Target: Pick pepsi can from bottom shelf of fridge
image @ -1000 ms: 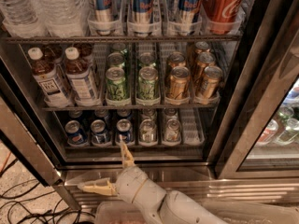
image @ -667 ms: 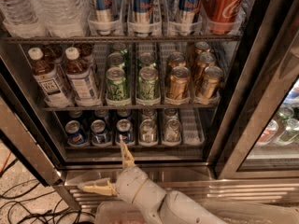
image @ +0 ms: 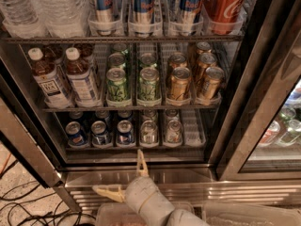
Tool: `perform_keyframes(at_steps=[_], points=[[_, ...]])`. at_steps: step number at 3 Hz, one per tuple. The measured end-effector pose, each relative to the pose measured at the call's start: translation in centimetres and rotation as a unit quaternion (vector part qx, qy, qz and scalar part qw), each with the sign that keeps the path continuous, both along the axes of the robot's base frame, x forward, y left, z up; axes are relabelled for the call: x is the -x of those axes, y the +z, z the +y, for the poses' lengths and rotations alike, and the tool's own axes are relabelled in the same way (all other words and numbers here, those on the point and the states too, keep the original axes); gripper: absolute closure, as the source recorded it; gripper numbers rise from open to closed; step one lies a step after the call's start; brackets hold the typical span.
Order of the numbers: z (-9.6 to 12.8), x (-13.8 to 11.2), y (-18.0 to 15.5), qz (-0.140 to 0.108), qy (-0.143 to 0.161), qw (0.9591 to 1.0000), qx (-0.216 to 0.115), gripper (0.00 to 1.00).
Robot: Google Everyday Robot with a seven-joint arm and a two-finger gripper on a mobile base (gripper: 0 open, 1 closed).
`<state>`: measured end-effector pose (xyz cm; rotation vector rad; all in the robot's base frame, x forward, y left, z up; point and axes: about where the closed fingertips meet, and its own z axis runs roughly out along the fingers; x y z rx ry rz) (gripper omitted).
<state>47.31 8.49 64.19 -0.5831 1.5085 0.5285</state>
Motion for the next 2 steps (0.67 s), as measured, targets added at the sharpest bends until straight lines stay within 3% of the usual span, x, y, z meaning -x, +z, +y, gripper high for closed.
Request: perform_keyframes(at_steps=[1,2], points=[[-3.86,-0.61,-2.22,0.019,-0.06,0.9966,0.053,0.0],[-4.0,-0.53,-2.17,0.02,-0.055,0.997,0.05,0.0]])
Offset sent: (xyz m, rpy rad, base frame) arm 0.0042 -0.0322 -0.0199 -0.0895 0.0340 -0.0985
